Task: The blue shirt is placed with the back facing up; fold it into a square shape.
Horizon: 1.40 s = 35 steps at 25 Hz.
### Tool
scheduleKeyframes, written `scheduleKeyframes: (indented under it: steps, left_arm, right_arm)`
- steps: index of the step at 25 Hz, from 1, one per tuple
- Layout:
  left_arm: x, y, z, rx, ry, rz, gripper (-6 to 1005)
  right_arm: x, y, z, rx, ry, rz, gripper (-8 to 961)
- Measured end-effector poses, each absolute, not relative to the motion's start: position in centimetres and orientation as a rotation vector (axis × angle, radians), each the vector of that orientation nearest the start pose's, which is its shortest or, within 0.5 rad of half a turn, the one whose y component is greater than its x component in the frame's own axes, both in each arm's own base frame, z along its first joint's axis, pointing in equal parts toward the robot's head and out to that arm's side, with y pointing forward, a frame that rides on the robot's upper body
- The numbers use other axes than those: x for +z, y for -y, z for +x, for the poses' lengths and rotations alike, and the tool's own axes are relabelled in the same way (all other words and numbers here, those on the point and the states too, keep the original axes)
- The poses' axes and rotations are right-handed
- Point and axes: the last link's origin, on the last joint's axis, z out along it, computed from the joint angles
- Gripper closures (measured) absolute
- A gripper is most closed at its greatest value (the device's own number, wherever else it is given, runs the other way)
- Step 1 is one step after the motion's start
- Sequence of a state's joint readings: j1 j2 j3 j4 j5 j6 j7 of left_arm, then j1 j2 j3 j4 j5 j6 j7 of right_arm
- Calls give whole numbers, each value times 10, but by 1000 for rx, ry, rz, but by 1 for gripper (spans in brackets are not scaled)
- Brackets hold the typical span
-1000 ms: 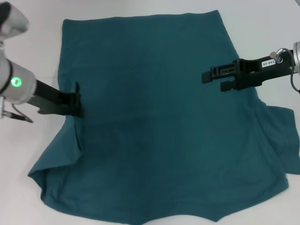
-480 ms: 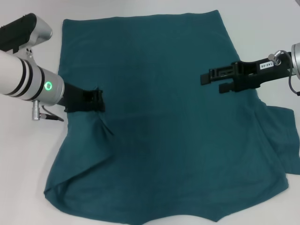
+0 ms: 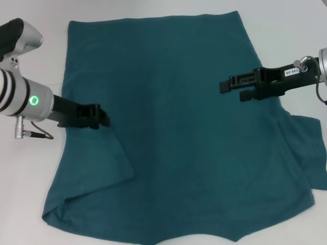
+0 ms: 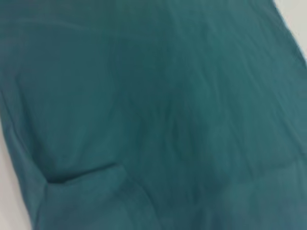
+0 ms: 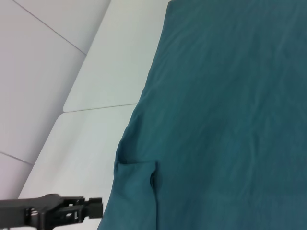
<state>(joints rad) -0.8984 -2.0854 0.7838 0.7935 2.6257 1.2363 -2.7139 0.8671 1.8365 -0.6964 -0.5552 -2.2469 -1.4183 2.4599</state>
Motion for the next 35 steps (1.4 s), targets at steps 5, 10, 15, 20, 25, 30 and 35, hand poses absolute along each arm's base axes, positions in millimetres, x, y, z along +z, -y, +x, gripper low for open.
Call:
scheduleKeyframes:
  steps: [5, 10, 15, 20, 25, 30, 35]
  left_arm:
    - [21, -417, -209, -251, 1668, -2200, 681]
    - [38, -373, -231, -558, 1618, -2383, 577]
    - [28, -315, -252, -679, 1295, -2671, 366]
    - [-1, -282, -264, -747, 1152, -2719, 86]
    - [-7, -284, -273, -769, 1227, -2665, 31]
    - [-2, -290, -276, -792, 1235, -2605, 33]
    - [-2, -295, -276, -801, 1237, -2585, 36]
  right_arm:
    - [75, -435, 218, 426, -1616, -2355, 8]
    - [75, -433, 220, 427, -1552, -2391, 8]
    - [76, -430, 225, 415, -1514, -2396, 8]
    - [79, -420, 233, 419, -1546, -2406, 8]
    - [108, -402, 250, 406, -1589, -2367, 9]
    - [152, -379, 287, 396, -1712, -2183, 9]
    - [183, -354, 328, 335, -1871, -1950, 9]
